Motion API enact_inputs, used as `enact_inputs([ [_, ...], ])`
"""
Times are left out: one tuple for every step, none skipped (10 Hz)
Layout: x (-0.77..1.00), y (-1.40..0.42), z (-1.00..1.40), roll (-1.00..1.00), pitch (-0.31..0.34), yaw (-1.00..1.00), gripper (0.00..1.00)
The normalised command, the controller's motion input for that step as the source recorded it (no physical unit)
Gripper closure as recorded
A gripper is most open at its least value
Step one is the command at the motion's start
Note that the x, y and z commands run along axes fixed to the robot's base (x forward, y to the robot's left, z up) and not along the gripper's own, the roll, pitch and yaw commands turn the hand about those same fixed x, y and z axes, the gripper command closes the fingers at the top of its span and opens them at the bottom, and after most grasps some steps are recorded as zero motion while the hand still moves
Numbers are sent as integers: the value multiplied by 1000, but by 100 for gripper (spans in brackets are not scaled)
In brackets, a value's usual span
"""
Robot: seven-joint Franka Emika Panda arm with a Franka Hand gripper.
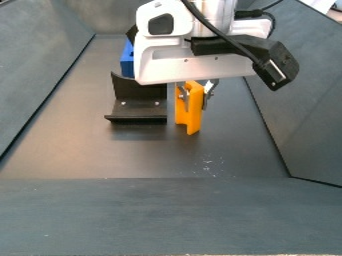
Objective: Pick up the arch object. Move up. Rotate the arch object. Move to above the board. Insert the arch object.
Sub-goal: Pick up the arch object, then move up.
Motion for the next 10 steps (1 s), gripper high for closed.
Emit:
enact_inputs([
  [0, 0, 0, 0, 0, 0, 100],
  [0, 0, 0, 0, 0, 0, 100],
  [0, 0, 0, 0, 0, 0, 100],
  [0, 0, 833, 0, 0, 0, 100],
  [-25, 60, 826, 7, 8, 23, 100],
  [-39, 42, 732, 12, 32, 11, 100],
  [-25, 22, 581, 30, 55, -8, 100],
  [-19, 20, 501, 41, 62, -13, 100],
  [-18, 12, 337, 64, 70, -19, 100],
  [-17, 5, 217, 76, 74, -16, 100],
])
